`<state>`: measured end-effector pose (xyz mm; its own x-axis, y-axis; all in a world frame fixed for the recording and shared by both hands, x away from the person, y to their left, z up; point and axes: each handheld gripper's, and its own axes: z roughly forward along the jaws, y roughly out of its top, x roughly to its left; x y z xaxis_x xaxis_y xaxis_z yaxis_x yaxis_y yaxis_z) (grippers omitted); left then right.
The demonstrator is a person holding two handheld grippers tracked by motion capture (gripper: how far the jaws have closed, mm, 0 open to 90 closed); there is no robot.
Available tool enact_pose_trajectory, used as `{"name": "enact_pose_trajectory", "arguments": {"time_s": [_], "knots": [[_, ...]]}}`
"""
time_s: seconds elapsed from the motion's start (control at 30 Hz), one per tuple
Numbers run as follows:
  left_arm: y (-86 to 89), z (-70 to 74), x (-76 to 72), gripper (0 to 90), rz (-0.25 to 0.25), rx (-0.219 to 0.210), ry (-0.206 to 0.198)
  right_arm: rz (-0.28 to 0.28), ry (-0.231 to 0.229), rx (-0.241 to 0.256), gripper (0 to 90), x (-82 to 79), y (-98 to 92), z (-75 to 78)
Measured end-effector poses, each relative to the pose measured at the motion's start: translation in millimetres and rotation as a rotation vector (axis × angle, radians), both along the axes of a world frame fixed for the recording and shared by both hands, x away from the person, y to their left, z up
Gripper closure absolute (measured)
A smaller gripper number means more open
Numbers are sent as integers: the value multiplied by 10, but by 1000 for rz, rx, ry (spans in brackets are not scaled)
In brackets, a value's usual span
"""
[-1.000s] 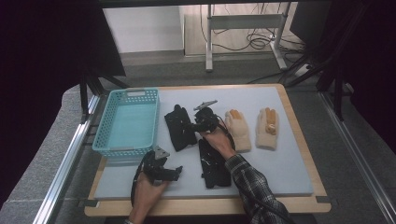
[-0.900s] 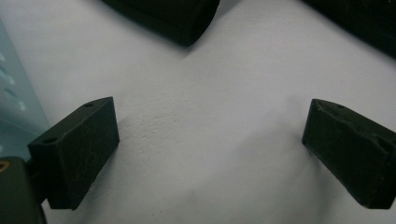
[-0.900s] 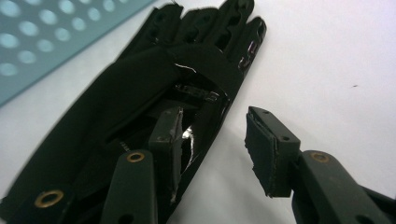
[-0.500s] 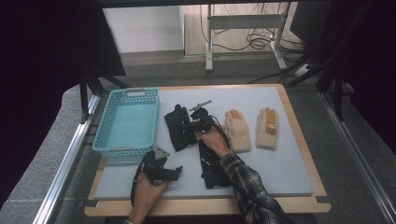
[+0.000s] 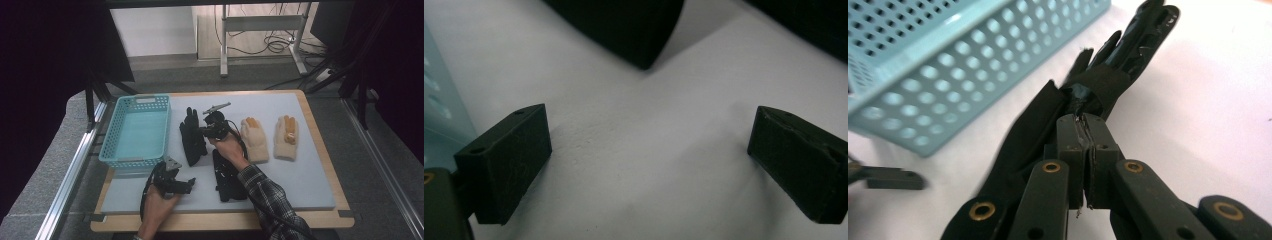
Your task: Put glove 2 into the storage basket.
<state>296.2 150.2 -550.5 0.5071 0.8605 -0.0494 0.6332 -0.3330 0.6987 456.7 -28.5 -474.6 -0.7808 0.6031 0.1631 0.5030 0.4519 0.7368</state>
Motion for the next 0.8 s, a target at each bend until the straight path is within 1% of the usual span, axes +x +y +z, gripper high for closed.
{"name": "enact_pose_trajectory", "arguments": {"time_s": [0.2,0.37,0.4,0.43,0.57,0.63,0.8], "knots": [[0,-2,0,41,0,-1,-2,2,-25,28,867,-113,-106,244],[0,-2,1,41,0,0,-3,-11,-44,43,866,-228,-293,448],[1,-2,2,41,-1,0,-4,-17,-53,46,866,-265,-393,527],[0,-3,2,41,0,-1,-4,-17,-53,46,866,-265,-393,527],[-2,-2,1,41,2,-3,-4,-36,-65,27,866,-350,-624,656],[-2,-2,1,41,2,-3,-4,-49,-66,17,866,-376,-746,688],[-4,-3,0,41,3,-6,-5,-109,-74,-20,866,-415,-1128,735]]}}
